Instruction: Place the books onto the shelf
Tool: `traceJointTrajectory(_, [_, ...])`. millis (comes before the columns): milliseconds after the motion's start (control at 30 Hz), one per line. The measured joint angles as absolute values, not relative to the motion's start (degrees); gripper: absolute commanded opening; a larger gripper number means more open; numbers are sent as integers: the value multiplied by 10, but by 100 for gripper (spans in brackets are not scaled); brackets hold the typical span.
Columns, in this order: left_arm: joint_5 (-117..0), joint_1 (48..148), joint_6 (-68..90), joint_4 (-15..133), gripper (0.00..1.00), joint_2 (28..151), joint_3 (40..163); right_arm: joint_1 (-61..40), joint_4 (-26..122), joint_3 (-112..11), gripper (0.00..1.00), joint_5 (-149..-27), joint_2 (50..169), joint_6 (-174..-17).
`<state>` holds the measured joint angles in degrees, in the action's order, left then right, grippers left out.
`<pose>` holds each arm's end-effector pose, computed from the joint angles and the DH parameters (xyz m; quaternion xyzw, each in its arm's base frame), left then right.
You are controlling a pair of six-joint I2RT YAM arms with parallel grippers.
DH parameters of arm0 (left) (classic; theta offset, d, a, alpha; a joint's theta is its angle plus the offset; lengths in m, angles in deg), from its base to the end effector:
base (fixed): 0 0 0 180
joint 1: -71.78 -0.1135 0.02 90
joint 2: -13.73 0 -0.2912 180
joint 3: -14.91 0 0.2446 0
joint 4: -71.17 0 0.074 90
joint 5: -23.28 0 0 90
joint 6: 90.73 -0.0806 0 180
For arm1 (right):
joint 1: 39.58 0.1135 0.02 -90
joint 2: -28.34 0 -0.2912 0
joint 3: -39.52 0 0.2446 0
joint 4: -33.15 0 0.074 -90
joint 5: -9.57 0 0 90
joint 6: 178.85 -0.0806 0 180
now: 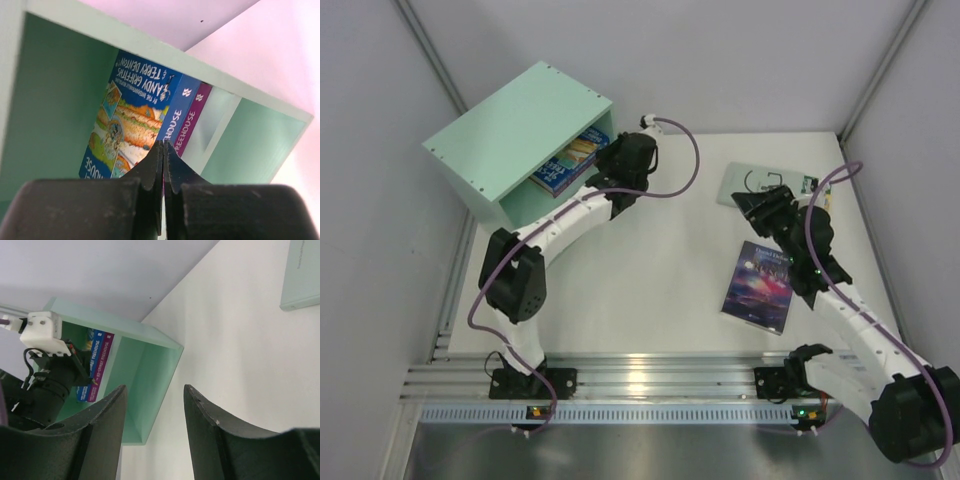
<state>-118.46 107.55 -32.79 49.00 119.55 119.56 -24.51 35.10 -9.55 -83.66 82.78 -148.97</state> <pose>0.4084 -0.2162 0.3396 0.2205 0.7577 0.3484 0.5059 0.2377 0.0687 0.3078 0.2703 0.7004 0.4196 0.5102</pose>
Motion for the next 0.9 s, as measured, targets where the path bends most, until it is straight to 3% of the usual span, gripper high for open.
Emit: traceJointTrajectory(900, [-1180, 1058, -325, 490, 0, 1214, 1203, -256, 367, -115, 49, -832, 824, -1484])
